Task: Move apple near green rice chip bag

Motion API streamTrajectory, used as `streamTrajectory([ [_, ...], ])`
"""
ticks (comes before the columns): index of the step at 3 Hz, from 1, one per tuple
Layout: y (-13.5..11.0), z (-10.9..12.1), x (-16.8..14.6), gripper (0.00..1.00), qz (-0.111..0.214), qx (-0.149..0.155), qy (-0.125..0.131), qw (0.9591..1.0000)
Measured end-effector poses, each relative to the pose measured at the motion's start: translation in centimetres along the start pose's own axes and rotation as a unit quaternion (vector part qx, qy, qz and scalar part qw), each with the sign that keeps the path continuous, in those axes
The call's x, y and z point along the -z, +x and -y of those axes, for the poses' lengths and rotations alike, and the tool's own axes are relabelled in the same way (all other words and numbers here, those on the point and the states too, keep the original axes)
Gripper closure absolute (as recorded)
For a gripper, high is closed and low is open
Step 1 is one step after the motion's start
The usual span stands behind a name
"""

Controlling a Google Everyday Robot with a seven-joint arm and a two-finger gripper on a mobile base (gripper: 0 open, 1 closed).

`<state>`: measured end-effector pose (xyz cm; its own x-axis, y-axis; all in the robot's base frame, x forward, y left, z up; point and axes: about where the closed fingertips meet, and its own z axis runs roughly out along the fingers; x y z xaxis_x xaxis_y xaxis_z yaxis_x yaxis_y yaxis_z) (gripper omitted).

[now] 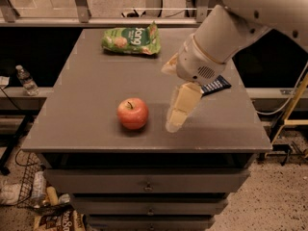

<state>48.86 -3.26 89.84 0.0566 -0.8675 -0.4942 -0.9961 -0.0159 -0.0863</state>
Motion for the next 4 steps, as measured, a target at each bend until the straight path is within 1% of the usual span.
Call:
streamTrajectory([
  [1,-0.1,0.0,-0.2,0.00,0.000,0.001,-0.001,1.0000],
  [2,-0.3,-0.4,-0.8,0.00,0.013,-0.006,0.005,0.9999],
  [3,-0.9,-0.5,-2.2,0.00,0.030,-0.016,0.007,0.9994],
  [4,-1.6,-0.3,-3.7,0.00,0.036,-0.020,0.002,0.9992],
])
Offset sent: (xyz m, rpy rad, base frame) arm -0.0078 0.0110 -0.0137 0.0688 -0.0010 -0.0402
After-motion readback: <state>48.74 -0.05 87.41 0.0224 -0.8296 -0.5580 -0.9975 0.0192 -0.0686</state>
